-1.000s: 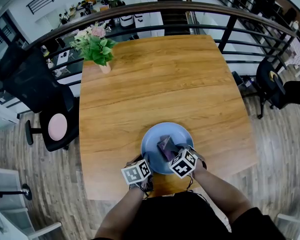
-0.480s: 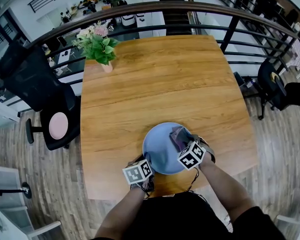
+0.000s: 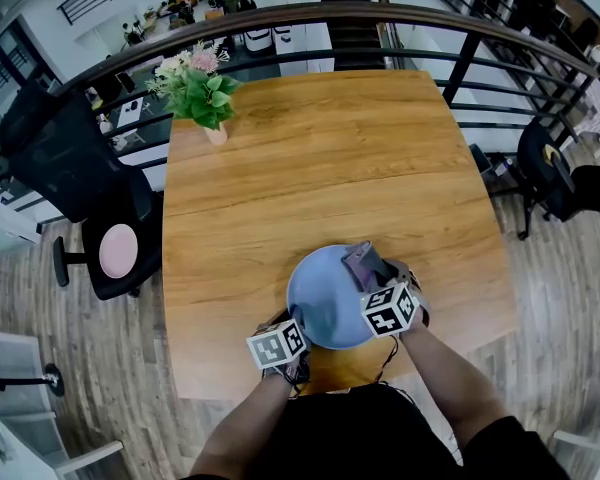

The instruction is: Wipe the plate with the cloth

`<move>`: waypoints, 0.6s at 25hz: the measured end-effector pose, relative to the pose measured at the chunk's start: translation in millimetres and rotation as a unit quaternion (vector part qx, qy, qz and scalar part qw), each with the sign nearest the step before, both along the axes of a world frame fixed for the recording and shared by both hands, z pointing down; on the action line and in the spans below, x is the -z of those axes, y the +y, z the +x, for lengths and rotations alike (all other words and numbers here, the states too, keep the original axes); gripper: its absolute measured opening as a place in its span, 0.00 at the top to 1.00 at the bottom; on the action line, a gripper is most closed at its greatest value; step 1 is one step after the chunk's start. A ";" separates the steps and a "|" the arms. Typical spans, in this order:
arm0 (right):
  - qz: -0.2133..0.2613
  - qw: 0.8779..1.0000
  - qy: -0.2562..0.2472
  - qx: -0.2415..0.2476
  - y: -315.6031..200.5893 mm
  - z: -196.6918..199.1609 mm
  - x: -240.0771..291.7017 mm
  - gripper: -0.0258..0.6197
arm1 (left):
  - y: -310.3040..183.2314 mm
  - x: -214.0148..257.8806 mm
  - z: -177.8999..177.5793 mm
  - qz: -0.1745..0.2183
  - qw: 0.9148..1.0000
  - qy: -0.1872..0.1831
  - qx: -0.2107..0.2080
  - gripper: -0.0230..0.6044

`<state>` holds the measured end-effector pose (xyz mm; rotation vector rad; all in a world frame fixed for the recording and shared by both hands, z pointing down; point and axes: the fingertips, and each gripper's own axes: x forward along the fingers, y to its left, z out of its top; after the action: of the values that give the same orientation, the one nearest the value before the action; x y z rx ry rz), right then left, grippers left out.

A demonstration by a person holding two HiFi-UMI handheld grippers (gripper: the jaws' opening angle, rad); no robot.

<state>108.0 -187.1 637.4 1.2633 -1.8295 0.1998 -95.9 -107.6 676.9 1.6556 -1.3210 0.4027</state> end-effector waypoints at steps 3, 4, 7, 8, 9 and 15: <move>0.013 0.999 -0.033 -0.021 -2.1 1.1 9.8 0.85 | 1.2 -0.5 0.2 -0.001 1.000 0.001 0.001 0.89; 0.011 0.999 -0.047 -0.026 -2.0 0.4 11.7 0.85 | 1.1 -0.5 0.4 -0.001 1.000 0.000 0.001 0.89; -0.008 0.994 -0.100 -0.032 0.6 -9.4 13.7 0.85 | -0.3 -0.7 0.0 -0.001 1.000 0.000 0.003 0.89; -0.017 0.992 -0.118 -0.033 3.0 -14.6 13.6 0.85 | -0.5 -0.6 0.0 0.000 1.000 0.000 0.003 0.89; -0.028 0.990 -0.135 -0.033 6.5 -20.0 13.1 0.85 | -0.4 -0.3 0.2 0.000 1.000 -0.001 0.003 0.89; -0.101 0.974 -0.200 -0.015 37.4 -62.4 1.3 0.85 | 0.0 0.4 0.5 -0.001 1.000 -0.001 0.007 0.89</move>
<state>45.6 -149.6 636.1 1.1662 -2.0649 0.6824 -95.4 -107.6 676.5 1.6452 -1.3327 0.3980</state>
